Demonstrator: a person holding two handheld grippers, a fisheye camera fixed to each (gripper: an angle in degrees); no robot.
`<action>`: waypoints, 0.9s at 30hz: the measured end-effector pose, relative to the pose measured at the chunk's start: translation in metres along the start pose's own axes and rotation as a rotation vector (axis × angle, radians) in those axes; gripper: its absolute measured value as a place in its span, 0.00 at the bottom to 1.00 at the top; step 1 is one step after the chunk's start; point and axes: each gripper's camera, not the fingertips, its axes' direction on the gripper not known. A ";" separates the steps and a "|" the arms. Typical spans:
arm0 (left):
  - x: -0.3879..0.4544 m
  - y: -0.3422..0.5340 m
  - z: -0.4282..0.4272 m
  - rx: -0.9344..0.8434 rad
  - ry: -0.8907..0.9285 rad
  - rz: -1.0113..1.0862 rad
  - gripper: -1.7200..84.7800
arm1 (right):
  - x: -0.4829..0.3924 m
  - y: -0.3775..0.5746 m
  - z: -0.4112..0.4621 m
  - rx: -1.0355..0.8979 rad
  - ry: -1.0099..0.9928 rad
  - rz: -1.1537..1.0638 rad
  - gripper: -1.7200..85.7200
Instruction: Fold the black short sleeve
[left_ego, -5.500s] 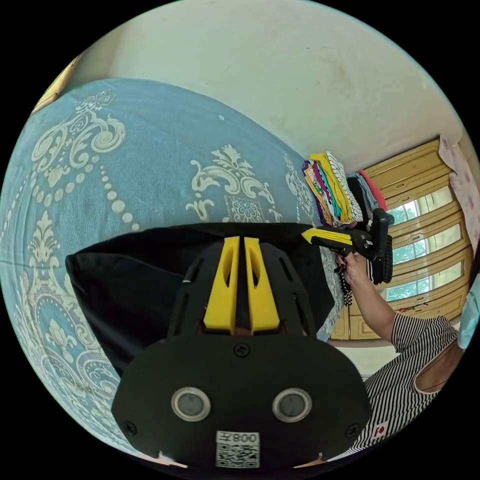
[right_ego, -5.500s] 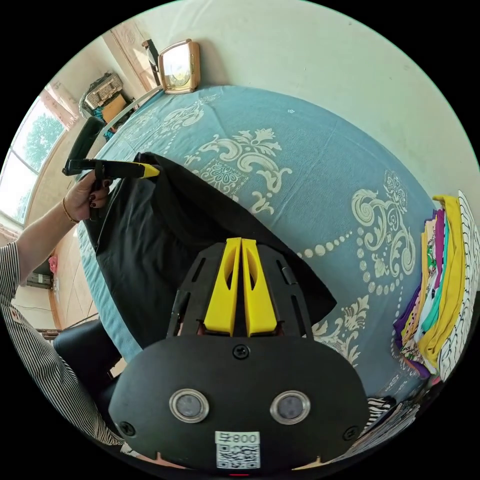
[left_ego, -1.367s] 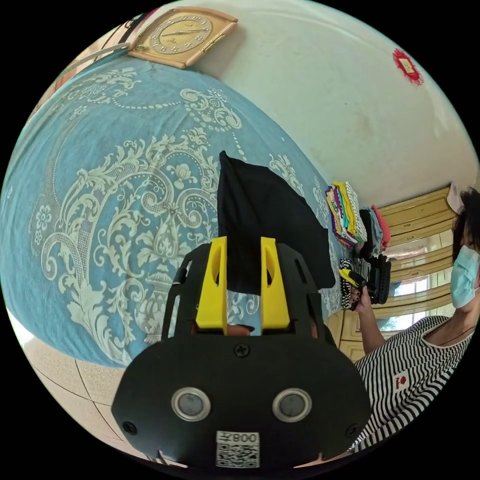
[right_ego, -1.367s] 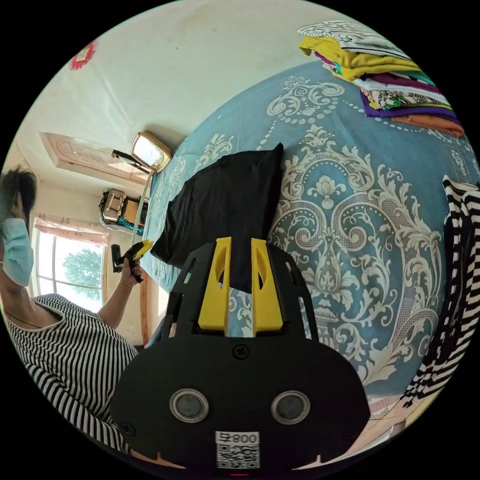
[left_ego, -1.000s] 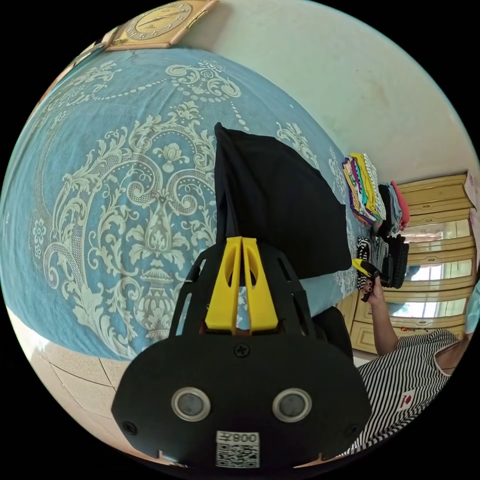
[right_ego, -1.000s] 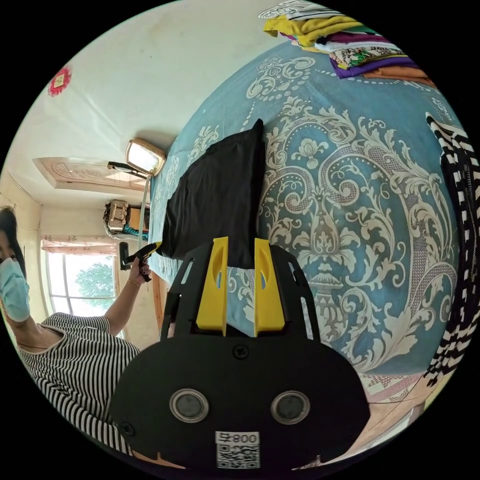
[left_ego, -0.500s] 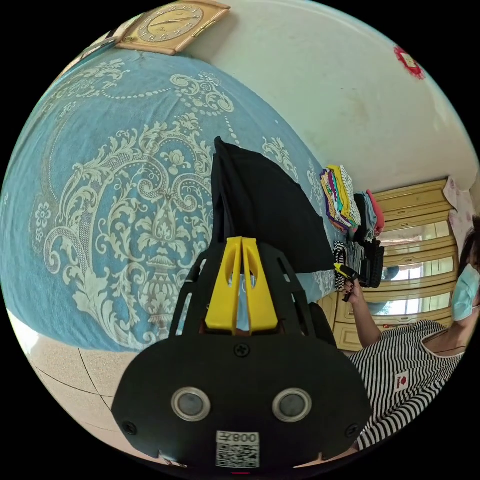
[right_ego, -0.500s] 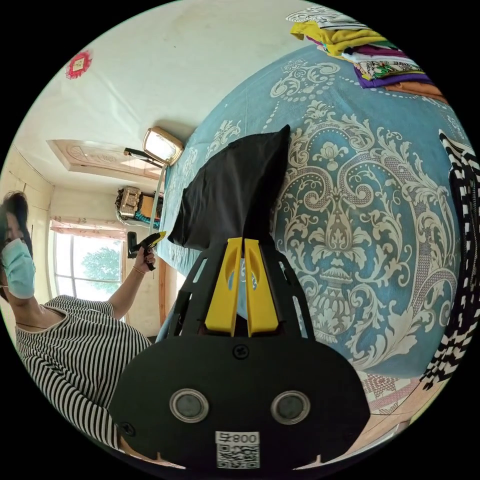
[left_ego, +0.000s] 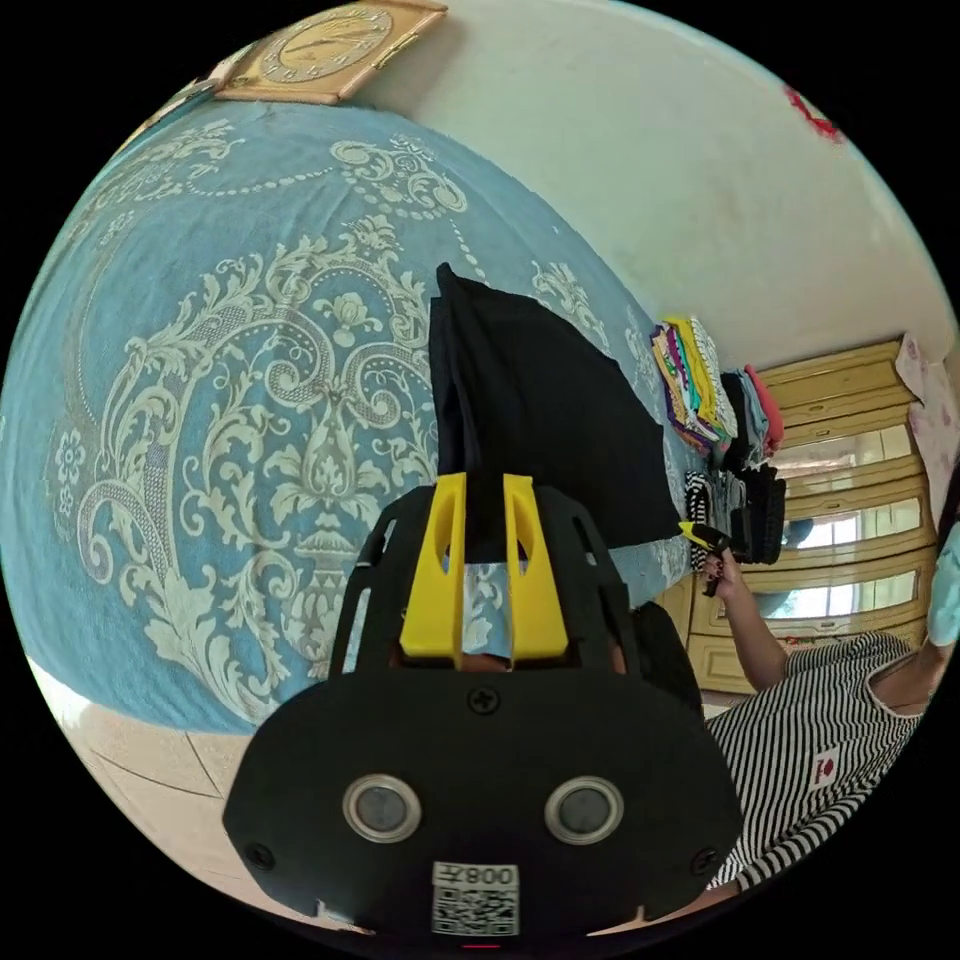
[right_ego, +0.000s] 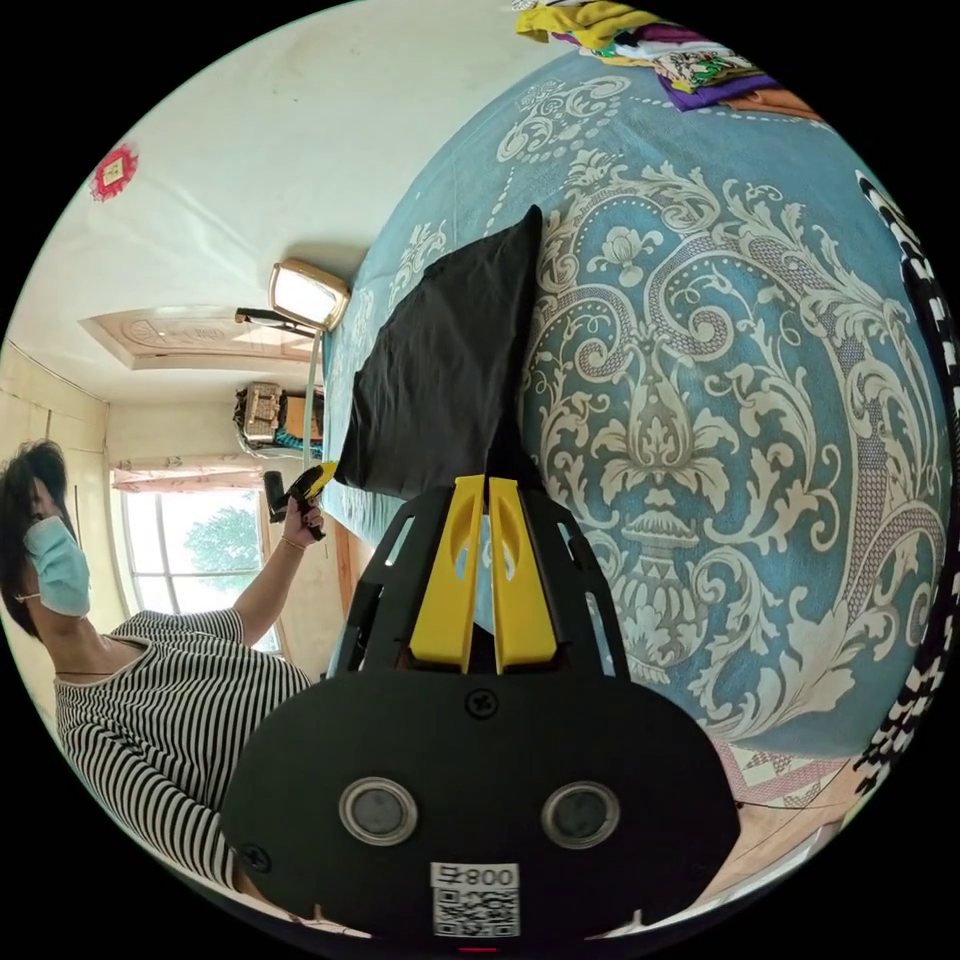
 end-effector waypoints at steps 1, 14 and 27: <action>0.005 -0.005 0.004 -0.042 -0.057 0.010 0.06 | -0.001 0.001 -0.001 0.000 0.001 0.002 0.03; -0.018 0.050 -0.051 0.106 0.180 -0.062 0.03 | -0.030 0.015 -0.018 0.014 -0.055 -0.034 0.02; -0.008 0.077 -0.054 0.191 0.085 -0.168 0.03 | -0.041 0.032 -0.010 0.033 0.000 0.146 0.02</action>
